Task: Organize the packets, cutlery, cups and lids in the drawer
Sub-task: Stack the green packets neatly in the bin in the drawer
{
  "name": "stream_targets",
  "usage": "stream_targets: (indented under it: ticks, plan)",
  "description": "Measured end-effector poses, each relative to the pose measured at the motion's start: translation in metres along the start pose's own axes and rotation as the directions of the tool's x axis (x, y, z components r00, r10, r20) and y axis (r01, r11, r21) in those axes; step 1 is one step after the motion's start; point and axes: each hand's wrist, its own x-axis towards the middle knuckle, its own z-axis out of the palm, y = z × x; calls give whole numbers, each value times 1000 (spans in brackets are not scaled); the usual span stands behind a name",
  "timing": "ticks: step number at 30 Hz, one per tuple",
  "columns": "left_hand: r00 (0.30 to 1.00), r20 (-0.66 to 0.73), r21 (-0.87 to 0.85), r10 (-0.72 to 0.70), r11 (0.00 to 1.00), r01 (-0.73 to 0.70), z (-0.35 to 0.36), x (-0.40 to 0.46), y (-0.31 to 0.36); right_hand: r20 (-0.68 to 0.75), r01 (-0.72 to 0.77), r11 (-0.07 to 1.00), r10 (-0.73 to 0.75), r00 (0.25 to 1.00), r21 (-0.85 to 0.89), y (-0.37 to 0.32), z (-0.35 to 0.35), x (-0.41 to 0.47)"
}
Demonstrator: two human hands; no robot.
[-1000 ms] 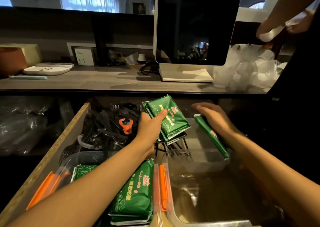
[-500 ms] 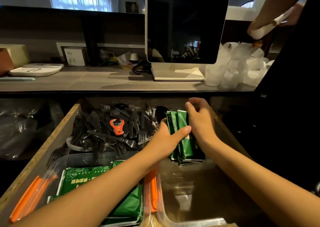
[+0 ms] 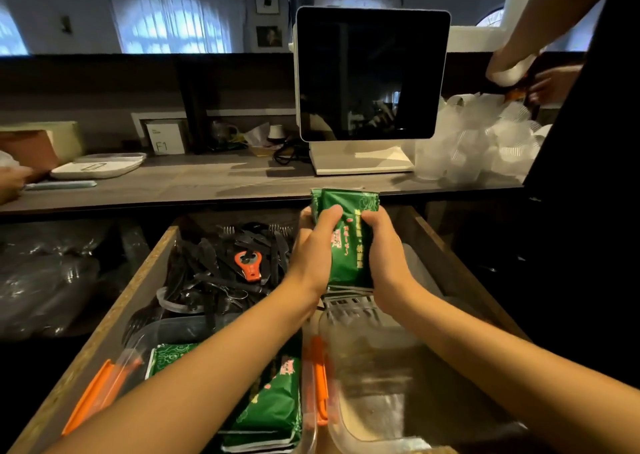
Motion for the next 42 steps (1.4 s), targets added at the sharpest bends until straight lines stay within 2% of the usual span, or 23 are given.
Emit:
stream_targets:
  ticks: [3, 6, 8, 12, 14, 16, 19, 22, 25, 27, 30, 34, 37, 40, 42]
  plan:
    - [996, 22, 169, 86, 982, -89, 5, -12, 20, -59, 184, 982, -187, 981, -51, -10, 8, -4]
    - [991, 8, 275, 133, 953, -130, -7, -26, 26, -16, 240, 968, -242, 970, -67, -16, 16, -9]
    - [988, -67, 239, 143, 963, -123, -23, -36, 29, 63, 243, 959, -236, 970, -144, -19, 27, -16]
    - [955, -281, -74, 95, 990, -121, -62, -54, 42, 343, 136, 974, -67, 937, -181, -19, 58, -40]
    - [937, -331, -128, 112, 978, -162, -78, -62, 48, 410, 17, 986, 54, 911, -168, -15, 72, -51]
    - [936, -337, -120, 97, 982, -145, -93, -71, 49, 440, -57, 988, 115, 891, -143, -14, 84, -60]
    - [963, -264, -65, 51, 995, -71, -115, -90, 52, 446, -112, 975, 188, 875, -192, -13, 93, -64]
    - [959, -278, 1, 61, 998, -64, -148, -101, 60, 515, -190, 950, 296, 804, -248, -17, 94, -67]
    - [987, -160, 64, 26, 998, -16, -176, -112, 73, 558, -222, 936, 342, 756, -274, -17, 96, -67]
    - [996, -89, 91, -23, 995, 32, -190, -118, 81, 524, -228, 942, 326, 786, -245, -15, 102, -68]
    - [995, -62, 143, -83, 985, 92, -199, -124, 87, 377, -297, 945, 328, 866, -140, -8, 115, -71]
    - [975, -135, 134, -175, 972, 193, -189, -129, 71, 255, -350, 934, 355, 899, -67, 8, 136, -81]
    - [953, -239, 126, -185, 968, 219, -188, -124, 54, 238, -339, 929, 366, 900, -147, 16, 147, -84]
    - [943, -244, 155, -227, 951, 269, -202, -118, 49, 223, -357, 883, 430, 875, -305, 18, 153, -79]
    - [936, -252, 210, -248, 930, 303, -212, -112, 47, 200, -317, 840, 436, 877, -441, 23, 150, -70]
